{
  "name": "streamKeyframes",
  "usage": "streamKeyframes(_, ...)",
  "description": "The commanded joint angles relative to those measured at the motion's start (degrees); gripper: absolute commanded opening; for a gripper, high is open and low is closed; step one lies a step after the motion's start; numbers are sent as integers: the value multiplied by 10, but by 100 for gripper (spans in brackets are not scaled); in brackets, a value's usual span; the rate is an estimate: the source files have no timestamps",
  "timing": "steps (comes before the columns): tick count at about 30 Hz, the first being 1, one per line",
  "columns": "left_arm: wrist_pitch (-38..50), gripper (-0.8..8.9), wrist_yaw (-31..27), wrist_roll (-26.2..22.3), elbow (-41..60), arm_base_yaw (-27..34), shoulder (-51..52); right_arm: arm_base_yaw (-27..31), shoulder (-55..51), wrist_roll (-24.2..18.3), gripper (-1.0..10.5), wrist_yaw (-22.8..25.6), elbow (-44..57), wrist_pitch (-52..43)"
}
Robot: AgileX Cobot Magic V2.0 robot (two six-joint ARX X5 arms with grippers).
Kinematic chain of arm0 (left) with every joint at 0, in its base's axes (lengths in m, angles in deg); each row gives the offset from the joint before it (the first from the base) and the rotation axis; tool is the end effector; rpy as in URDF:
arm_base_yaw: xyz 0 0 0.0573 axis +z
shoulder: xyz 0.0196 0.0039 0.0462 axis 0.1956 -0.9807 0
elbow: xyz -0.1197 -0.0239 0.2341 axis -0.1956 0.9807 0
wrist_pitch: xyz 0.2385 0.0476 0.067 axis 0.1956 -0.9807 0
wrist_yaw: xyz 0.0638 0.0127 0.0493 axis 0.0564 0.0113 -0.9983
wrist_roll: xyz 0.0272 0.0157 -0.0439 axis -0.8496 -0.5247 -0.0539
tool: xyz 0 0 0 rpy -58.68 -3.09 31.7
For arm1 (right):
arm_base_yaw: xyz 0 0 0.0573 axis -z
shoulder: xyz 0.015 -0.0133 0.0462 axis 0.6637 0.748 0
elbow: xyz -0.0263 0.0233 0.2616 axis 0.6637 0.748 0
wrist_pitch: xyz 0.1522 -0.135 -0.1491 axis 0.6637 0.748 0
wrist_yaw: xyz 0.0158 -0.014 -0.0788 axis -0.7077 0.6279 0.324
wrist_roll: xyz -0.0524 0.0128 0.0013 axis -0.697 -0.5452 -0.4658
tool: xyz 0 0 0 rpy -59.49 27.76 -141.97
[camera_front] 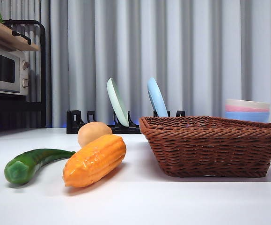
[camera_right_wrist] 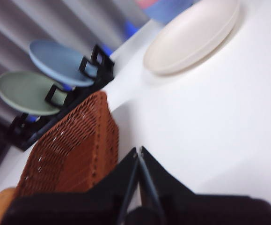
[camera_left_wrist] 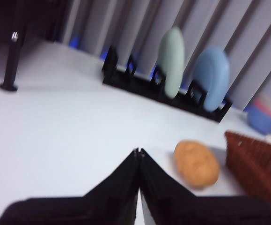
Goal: Pick up the basket,pick up the corn from the table,pick up the potato from the table,pick up the cucumber from the table,put all items into the basket
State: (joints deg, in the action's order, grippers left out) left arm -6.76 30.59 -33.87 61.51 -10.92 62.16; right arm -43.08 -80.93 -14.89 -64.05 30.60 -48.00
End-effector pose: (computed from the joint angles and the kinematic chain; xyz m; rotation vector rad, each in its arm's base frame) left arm 0.0946 -0.0046 0.1699 -0.4164 0.0837 -0.1592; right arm 0.0957 0.0043 0.1537 0.6485 0.2066 0.0249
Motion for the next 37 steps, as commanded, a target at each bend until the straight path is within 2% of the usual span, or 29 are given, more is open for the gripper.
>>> streamKeyframes(1, 9, -6, -4, 2, -33, 1, -5, -1, 11, -17, -3, -16, -23, -5)
streamKeyframes(7, 1, -6, -13, -20, -106, 1, -75, -1, 80, -76, -3, -25, -86, -5)
streamKeyframes(14, 0, -6, -9, -106, -205, 1, -253, -1, 226, -169, -3, -25, -200, -5)
streamKeyframes(19, -23, -5, 20, -134, -291, 1, -385, -1, 335, -204, -3, -27, -283, 3)
streamKeyframes(22, -47, -5, 56, -147, -343, 1, -457, 0, 407, -236, -3, -57, -338, 23)
streamKeyframes(26, -91, -4, 108, -154, -405, 1, -539, 0, 503, -286, -2, -125, -415, 71)
streamKeyframes(29, -116, -4, 145, -154, -434, 1, -579, -1, 563, -311, 1, -187, -461, 109)
streamKeyframes(32, -130, 1, 173, -154, -448, 0, -601, -1, 610, -324, 13, -221, -491, 127)
streamKeyframes(34, -130, 28, 180, -154, -448, 0, -605, -1, 631, -325, 114, -220, -499, 127)
streamKeyframes(35, -130, 104, 183, -153, -448, 0, -606, -1, 644, -325, 231, -220, -503, 127)
streamKeyframes(37, -130, 262, 184, -148, -448, -1, -606, -1, 660, -325, 395, -220, -505, 127)
